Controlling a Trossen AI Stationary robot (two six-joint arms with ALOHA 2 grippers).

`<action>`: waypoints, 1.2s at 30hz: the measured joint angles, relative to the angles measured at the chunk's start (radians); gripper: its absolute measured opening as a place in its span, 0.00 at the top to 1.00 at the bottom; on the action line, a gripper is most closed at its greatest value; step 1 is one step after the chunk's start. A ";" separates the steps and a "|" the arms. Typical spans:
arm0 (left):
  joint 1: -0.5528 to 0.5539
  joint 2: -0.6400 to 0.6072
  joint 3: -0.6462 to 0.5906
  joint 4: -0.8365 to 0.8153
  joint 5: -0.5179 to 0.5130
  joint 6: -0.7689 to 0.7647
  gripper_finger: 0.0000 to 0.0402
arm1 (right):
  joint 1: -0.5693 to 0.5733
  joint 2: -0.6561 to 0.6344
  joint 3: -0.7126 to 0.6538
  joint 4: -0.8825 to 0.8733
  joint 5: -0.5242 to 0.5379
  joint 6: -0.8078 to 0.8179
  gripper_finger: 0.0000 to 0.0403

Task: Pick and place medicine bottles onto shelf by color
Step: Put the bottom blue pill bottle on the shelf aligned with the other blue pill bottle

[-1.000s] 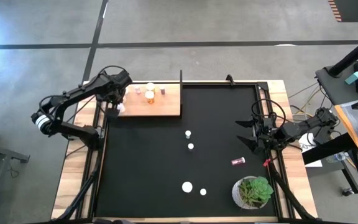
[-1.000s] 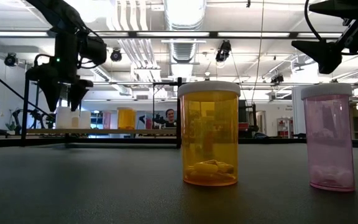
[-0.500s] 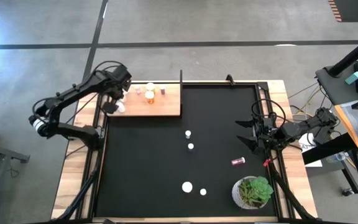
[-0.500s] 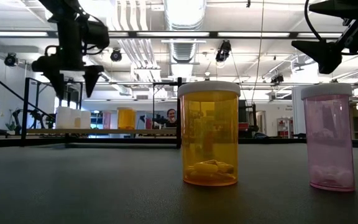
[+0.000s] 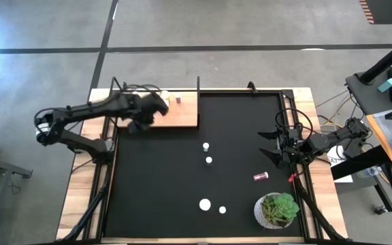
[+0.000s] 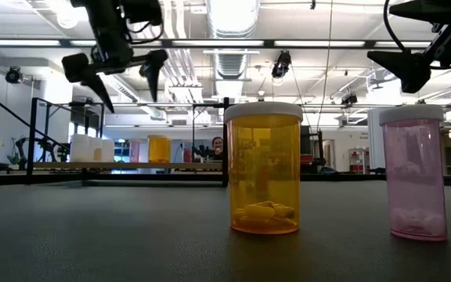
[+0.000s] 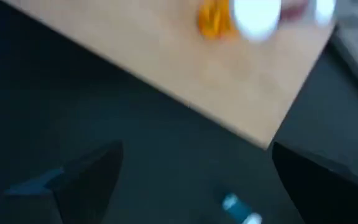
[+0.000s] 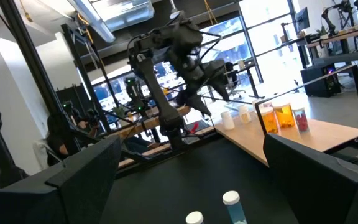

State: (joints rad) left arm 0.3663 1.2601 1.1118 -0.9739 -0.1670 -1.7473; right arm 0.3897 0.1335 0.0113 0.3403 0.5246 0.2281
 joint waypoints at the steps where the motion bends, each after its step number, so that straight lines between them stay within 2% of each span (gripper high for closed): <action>1: -0.031 0.014 0.005 0.003 -0.001 0.000 0.01 | 0.000 0.000 0.000 0.000 0.000 0.000 0.05; 6: -0.154 0.134 0.063 0.025 -0.002 0.000 0.01 | 0.000 0.000 0.000 0.000 0.000 0.000 0.05; 11: -0.229 0.310 0.204 0.022 0.038 0.018 0.01 | 0.000 0.000 0.000 0.000 0.000 0.000 0.05; 17: -0.288 0.483 0.390 -0.044 0.063 0.058 0.01 | 0.000 0.000 0.000 0.000 0.000 0.000 0.05; 24: -0.359 0.630 0.559 -0.060 0.070 0.051 0.01 | 0.000 0.000 0.000 0.000 0.000 0.000 0.05; 30: -0.411 0.749 0.688 -0.065 0.072 0.026 0.01 | 0.000 0.000 0.000 0.000 0.000 0.000 0.05; 36: -0.416 0.842 0.775 -0.069 0.083 0.024 0.01 | 0.000 0.000 0.000 0.000 0.000 0.000 0.05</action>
State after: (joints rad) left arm -0.0494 2.1019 1.8865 -1.0425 -0.0842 -1.7229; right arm 0.3899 0.1333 0.0113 0.3401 0.5246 0.2283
